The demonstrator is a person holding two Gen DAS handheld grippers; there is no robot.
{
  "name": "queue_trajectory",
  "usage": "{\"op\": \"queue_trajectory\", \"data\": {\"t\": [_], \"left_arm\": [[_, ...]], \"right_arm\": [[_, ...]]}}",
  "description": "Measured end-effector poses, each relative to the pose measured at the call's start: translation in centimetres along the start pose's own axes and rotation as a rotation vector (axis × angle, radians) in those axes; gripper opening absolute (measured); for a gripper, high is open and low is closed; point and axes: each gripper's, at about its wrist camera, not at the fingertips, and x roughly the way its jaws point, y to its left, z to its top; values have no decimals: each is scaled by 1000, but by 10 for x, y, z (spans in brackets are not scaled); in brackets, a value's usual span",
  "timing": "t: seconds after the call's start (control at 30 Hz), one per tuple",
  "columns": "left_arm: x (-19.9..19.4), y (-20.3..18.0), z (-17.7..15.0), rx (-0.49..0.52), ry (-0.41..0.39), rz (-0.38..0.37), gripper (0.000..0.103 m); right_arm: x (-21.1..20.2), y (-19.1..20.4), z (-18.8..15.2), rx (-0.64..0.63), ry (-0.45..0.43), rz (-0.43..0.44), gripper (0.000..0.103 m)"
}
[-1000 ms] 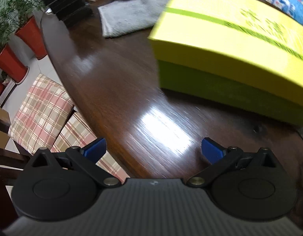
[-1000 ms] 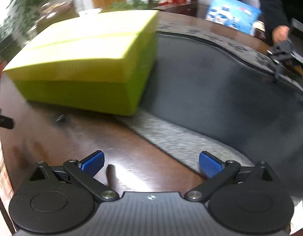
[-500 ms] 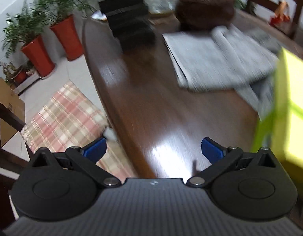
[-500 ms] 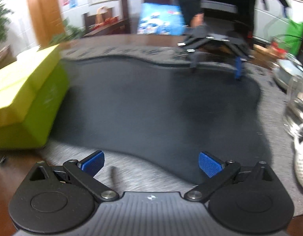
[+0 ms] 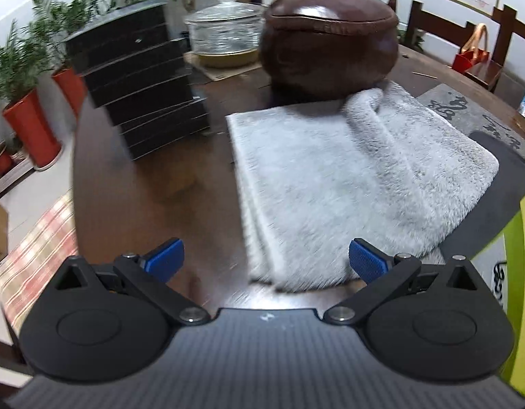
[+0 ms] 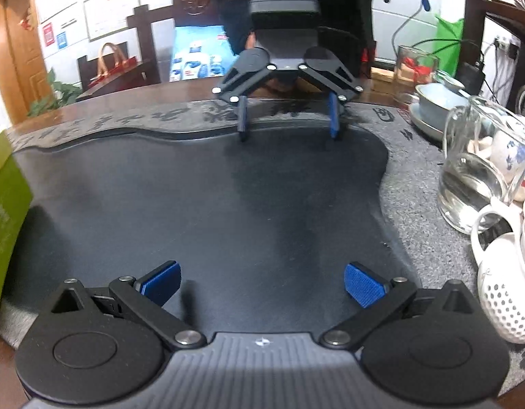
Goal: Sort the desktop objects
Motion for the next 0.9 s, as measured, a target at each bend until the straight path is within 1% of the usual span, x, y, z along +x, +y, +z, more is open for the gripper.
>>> {"op": "queue_trajectory", "data": {"t": [0.13, 0.37, 0.43, 0.67, 0.9], "left_arm": [[15, -10, 5, 32, -29, 3, 103], [36, -18, 12, 76, -58, -22, 103], [41, -19, 13, 84, -69, -30, 103], [51, -21, 16, 82, -109, -51, 103], [57, -23, 17, 81, -146, -66, 103]], "right_arm": [[7, -3, 3, -3, -9, -16, 103], [22, -5, 11, -8, -34, -37, 103], [27, -6, 15, -8, -43, -57, 103], [40, -14, 24, -3, -55, -98, 103], [46, -15, 28, -12, -68, -98, 103]]}}
